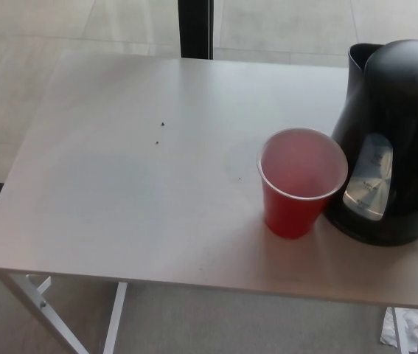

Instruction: The robot uses its right hand to lift up a kettle kept on the middle of the desk by its handle and tilt it into a glass kept next to it to pour out water

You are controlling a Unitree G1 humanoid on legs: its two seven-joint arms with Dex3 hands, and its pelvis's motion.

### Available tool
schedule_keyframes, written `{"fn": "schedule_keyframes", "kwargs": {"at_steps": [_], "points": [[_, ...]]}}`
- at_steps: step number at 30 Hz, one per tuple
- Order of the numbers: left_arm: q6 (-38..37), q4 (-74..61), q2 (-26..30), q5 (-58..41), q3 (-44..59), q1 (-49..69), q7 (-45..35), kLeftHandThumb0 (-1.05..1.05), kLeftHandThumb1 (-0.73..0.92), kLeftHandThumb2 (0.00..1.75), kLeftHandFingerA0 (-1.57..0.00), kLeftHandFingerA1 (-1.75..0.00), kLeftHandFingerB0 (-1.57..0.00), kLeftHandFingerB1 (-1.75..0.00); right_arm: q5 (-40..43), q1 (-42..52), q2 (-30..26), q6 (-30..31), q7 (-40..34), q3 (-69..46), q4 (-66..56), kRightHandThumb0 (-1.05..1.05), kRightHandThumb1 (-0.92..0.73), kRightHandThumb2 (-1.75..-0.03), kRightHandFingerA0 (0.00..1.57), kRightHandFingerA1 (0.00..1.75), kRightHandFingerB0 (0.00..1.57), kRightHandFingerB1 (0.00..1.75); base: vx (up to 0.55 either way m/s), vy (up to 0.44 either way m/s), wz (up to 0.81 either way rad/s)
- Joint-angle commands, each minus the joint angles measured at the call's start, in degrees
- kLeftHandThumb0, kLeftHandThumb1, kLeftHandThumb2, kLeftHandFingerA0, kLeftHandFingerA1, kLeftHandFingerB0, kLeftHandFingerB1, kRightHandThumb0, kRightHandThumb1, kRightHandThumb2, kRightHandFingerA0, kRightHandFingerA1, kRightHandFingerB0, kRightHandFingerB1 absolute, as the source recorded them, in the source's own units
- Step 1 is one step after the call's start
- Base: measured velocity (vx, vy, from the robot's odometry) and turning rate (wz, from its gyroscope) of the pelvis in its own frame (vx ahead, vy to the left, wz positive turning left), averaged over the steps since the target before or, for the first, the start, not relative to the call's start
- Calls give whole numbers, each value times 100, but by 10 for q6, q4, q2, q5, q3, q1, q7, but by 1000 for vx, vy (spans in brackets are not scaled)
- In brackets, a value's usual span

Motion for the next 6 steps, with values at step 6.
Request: {"fn": "schedule_keyframes", "kwargs": {"at_steps": [6], "points": [[-11, 4, 12, -1, -1, 0, -1, -105, 56, 131, -111, -113, -65, -158, 10, 6, -13, -15, 0, -1, 0, -65, -49, -55, 73, 51, 21, 45, 0, 0, 0]]}}
